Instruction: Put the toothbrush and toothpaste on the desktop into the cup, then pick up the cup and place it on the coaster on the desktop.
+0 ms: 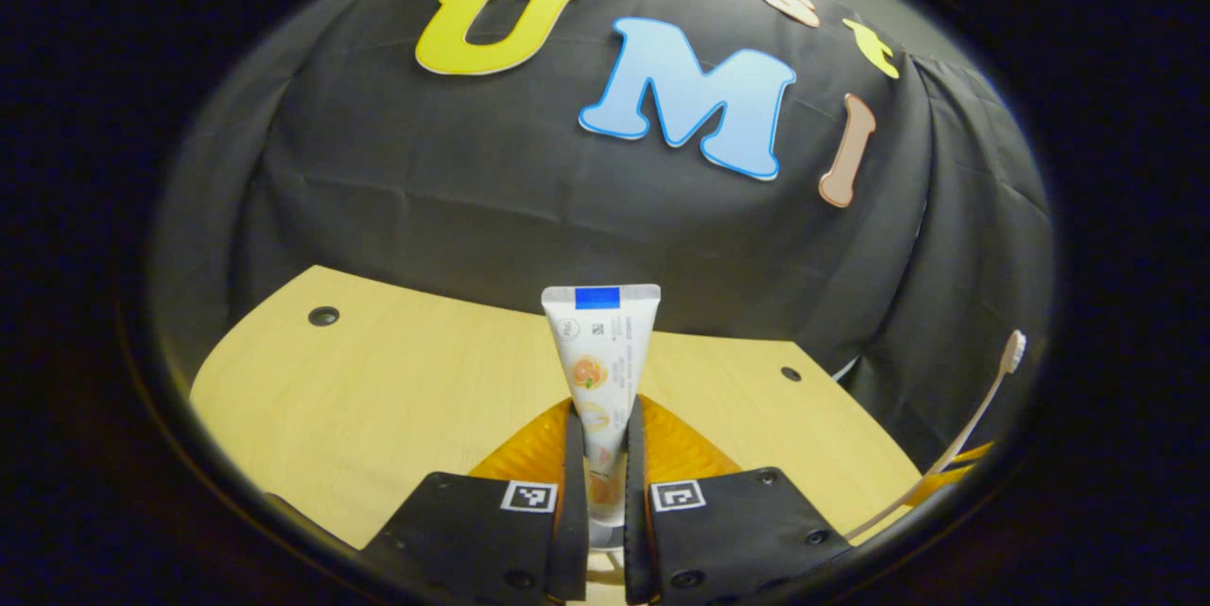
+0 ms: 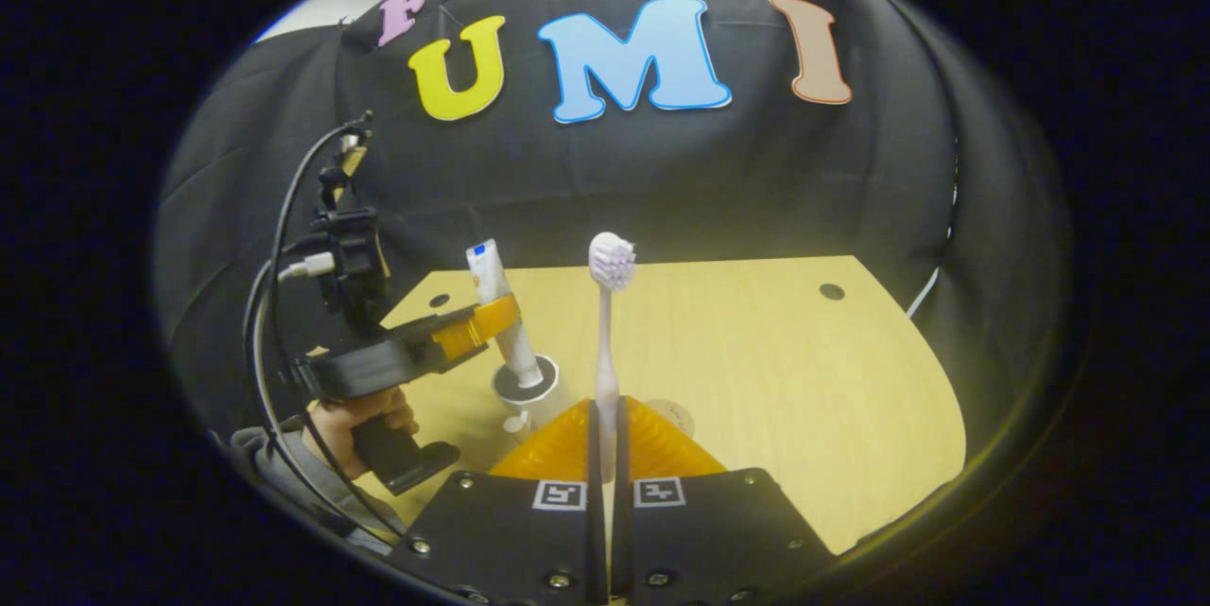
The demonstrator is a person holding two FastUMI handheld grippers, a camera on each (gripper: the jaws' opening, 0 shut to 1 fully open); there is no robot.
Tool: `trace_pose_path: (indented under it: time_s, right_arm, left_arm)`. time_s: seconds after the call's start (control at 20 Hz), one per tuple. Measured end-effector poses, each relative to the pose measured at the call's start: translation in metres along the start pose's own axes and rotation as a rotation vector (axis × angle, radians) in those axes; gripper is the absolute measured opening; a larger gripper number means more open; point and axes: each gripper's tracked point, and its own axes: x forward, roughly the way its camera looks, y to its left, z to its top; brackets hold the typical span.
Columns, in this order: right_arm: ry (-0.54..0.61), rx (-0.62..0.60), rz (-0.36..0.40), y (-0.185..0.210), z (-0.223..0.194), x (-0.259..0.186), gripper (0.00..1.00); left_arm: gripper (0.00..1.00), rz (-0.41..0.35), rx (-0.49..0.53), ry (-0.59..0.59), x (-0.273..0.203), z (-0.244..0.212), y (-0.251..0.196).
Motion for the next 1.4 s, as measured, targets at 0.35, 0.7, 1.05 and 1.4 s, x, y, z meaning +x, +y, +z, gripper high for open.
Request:
trace_pose_path:
  time_s: [0.35,0.7,1.05,1.4]
  right_arm:
    - [0.016,-0.020,0.022,0.009,0.006,0.012,0.04]
    - [0.011,-0.013,0.058,0.015,0.012,0.016,0.04]
    - [-0.037,-0.033,0.112,0.027,0.036,0.031,0.04]
    - [-0.093,-0.077,0.214,0.060,0.056,0.061,0.04]
  left_arm:
    - [0.29,0.027,0.009,0.116,0.015,-0.043,0.012]
    - [0.55,0.010,0.058,0.155,0.009,-0.057,0.006]
    - [0.77,0.012,0.008,0.148,-0.046,-0.054,0.009]
    - [0.83,0.082,-0.052,0.115,-0.125,-0.053,0.038]
